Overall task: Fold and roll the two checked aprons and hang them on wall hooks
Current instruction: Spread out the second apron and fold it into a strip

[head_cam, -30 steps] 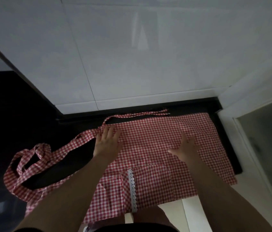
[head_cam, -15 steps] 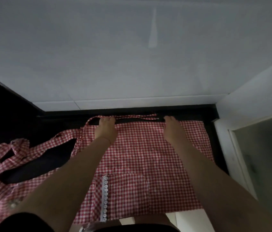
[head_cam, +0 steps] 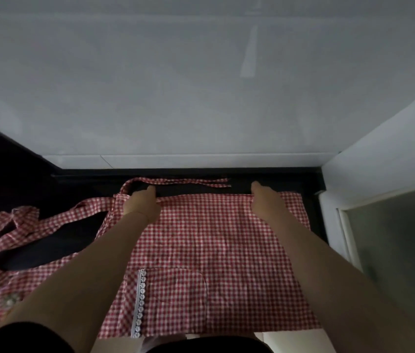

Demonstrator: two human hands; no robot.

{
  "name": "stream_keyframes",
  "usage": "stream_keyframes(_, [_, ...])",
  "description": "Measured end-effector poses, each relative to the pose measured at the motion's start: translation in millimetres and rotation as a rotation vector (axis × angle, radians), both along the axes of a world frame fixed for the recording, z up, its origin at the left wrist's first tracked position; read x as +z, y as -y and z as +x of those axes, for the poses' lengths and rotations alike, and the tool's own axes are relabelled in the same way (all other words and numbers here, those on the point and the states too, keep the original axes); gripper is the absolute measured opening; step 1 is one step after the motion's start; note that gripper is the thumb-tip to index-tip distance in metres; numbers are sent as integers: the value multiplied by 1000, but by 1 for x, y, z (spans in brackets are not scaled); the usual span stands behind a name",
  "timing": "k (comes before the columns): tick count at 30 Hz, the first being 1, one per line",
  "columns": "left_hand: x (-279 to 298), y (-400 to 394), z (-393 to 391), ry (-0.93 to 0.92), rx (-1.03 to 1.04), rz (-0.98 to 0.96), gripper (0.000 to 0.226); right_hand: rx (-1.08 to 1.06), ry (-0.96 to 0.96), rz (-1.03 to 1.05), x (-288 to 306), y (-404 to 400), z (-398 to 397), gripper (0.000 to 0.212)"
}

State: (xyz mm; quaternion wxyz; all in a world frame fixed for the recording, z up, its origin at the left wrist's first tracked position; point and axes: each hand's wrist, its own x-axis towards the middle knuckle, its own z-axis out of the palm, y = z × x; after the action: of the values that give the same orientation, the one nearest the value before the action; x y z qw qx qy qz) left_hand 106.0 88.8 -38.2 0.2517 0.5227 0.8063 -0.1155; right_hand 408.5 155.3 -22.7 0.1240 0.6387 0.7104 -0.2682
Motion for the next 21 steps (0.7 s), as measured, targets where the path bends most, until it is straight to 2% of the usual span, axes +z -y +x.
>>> stream_keyframes(3, [9, 1, -13, -20, 26, -51, 31, -65, 141, -109, 14, 1, 3, 33])
stream_keyframes(5, [17, -3, -17, -32, 19, 43, 29, -118, 82, 68, 20, 4, 0, 27])
stream_keyframes(9, [32, -5, -22, -46, -77, 505, 19, -283, -139, 409, 36, 20, -5, 27])
stream_keyframes(11, [37, 4, -18, -25, -97, 708, 17, -349, -204, 491, 43, 29, -6, 31])
stream_keyframes(13, [41, 28, -10, 19, -104, 825, 20, -430, -240, 534, 48, 50, -8, 29])
stream_keyframes(16, [36, 71, 12, 72, -95, 835, 16, -551, -250, 528, 41, 82, -6, 33])
stream_keyframes(21, [10, 151, 41, 101, -112, 664, 17, -659, -188, 466, 28, 132, 7, 38])
